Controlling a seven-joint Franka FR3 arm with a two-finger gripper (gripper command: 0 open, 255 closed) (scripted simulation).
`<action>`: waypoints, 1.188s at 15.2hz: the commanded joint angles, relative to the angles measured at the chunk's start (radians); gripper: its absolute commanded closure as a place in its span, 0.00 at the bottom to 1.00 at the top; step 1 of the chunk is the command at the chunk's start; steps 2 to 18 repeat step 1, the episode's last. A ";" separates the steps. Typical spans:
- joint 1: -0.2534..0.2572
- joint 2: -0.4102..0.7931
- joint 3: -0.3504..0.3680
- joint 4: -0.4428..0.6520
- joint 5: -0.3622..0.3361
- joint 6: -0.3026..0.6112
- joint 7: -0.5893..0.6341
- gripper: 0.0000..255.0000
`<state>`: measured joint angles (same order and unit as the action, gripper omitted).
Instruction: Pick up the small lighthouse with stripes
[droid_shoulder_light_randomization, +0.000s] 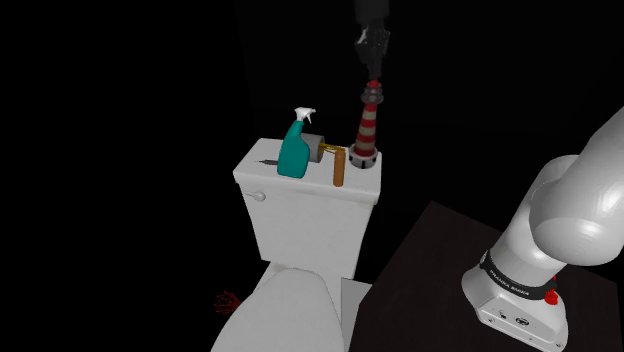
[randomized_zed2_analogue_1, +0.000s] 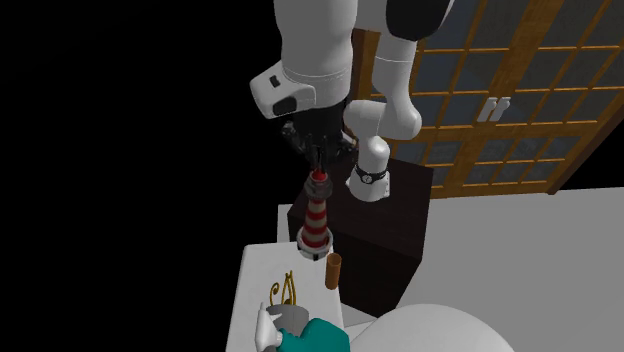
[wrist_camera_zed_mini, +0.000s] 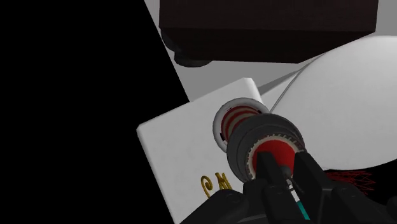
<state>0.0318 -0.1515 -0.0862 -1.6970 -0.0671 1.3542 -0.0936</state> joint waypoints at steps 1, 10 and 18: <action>0.001 0.005 0.001 0.015 0.001 -0.010 0.001 1.00; 0.001 0.005 0.001 0.015 0.001 -0.010 0.001 1.00; 0.001 0.005 0.001 0.015 0.001 -0.010 0.001 1.00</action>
